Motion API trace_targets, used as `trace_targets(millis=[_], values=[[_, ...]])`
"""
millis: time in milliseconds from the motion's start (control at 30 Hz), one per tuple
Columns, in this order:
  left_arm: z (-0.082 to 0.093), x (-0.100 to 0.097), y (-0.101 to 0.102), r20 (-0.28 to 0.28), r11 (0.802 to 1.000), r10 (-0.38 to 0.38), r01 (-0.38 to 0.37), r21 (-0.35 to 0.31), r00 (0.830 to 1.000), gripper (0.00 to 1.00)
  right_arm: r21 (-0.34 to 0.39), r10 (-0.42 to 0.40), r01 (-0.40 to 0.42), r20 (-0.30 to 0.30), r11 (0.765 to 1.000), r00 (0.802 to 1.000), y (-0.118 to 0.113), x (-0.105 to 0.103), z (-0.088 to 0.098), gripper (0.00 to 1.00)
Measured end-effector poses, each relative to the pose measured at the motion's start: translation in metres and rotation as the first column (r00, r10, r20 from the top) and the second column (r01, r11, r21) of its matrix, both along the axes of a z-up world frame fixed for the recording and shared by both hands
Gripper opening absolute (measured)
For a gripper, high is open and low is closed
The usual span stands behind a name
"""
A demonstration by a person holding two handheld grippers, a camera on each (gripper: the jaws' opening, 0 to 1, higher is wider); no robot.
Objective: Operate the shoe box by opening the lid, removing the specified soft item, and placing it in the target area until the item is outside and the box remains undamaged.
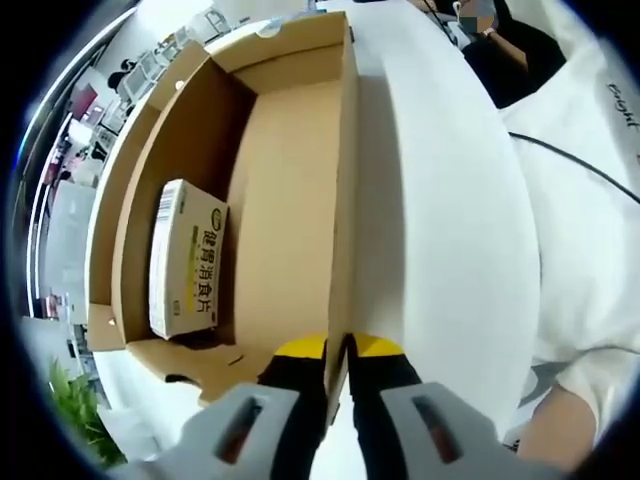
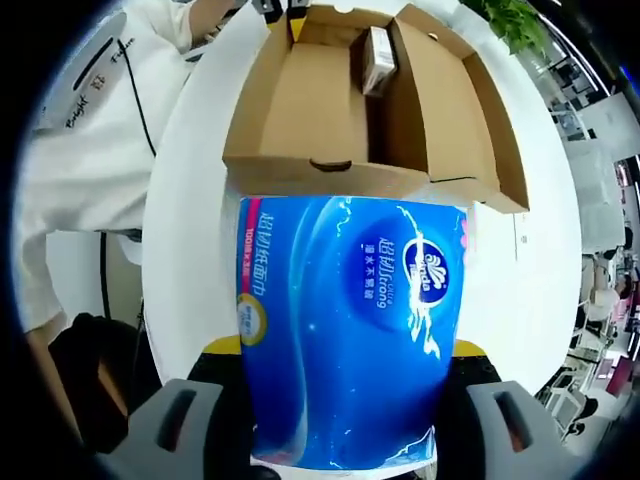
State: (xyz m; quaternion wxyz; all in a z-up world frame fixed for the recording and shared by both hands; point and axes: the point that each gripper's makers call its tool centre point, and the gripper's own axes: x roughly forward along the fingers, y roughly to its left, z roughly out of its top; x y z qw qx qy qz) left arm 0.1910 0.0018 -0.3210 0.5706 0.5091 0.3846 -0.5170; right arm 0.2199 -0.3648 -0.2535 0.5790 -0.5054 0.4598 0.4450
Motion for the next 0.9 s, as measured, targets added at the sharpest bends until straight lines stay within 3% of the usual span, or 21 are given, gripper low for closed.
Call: trace_targets(millis=[700,900], values=[[0.000,-0.001,0.001,0.000,1.000,-0.005,0.005,-0.008,1.000,0.07,-0.032,0.001,-0.001,-0.014,0.999,1.000,-0.009,0.002,-0.011,0.72],[0.000,0.000,0.001,0.000,1.000,-0.006,0.006,-0.009,1.000,0.07,-0.006,-0.013,0.012,-0.017,1.000,1.000,-0.007,0.003,-0.015,0.72]])
